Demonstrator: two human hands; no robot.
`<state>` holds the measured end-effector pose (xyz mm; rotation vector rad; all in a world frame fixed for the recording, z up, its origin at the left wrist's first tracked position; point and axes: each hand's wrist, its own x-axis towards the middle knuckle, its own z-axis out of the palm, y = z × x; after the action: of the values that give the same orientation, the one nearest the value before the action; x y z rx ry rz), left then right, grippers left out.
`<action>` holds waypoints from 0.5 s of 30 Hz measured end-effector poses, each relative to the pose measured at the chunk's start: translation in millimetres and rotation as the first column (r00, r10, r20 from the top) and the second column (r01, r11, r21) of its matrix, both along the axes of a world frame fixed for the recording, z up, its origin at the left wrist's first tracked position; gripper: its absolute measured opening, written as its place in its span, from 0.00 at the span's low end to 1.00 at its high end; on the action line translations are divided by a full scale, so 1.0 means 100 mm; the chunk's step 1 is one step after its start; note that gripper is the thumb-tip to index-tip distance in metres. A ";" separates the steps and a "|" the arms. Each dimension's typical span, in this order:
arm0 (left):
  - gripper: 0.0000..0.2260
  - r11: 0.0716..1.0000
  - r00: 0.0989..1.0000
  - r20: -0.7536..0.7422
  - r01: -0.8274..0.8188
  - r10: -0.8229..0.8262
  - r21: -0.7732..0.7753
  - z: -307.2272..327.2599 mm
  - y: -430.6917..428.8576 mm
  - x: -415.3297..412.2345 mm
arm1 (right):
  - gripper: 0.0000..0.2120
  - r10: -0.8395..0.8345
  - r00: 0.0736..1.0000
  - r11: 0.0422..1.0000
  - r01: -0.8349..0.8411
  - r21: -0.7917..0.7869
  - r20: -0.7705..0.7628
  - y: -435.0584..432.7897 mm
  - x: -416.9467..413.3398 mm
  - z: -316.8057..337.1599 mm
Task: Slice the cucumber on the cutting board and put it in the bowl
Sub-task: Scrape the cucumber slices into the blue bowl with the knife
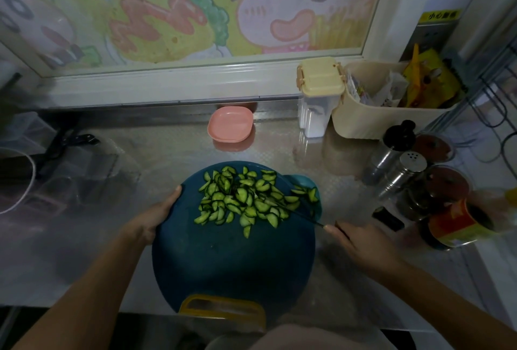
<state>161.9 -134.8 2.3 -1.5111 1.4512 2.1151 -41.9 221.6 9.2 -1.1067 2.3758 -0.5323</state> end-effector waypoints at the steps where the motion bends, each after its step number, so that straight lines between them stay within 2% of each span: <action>1: 0.25 1.000 1.000 0.006 -0.011 0.011 -0.007 0.00 0.00 0.01 | 0.16 -0.004 1.000 1.000 0.004 0.000 0.008 0.01 0.02 0.01; 4: 0.24 0.999 0.999 0.023 -0.032 0.032 -0.024 -0.01 0.01 0.03 | 0.19 0.046 0.999 0.998 -0.045 0.046 -0.021 0.06 0.10 0.02; 7: 0.23 0.999 0.999 0.015 -0.031 0.031 -0.010 0.00 0.05 0.03 | 0.43 0.158 0.983 0.985 -0.151 0.088 -0.088 0.11 0.22 -0.01; 9: 0.23 1.000 0.999 0.012 -0.030 0.030 -0.005 0.00 0.06 0.03 | 0.49 0.178 0.977 0.980 -0.166 0.107 -0.120 0.13 0.30 -0.06; 11: 0.23 1.000 1.000 0.004 -0.023 0.023 0.004 0.03 0.07 0.03 | 0.46 0.172 0.972 0.980 -0.152 0.129 -0.160 0.13 0.36 -0.11; 15: 0.24 1.000 0.999 0.027 -0.017 0.017 -0.004 0.04 0.08 0.04 | 0.26 0.090 0.989 0.991 -0.078 0.106 -0.119 0.15 0.45 -0.11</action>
<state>165.5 -127.2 6.2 -1.5528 1.4398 2.0938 2.9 236.1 -1.7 -1.2196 2.4191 -0.3184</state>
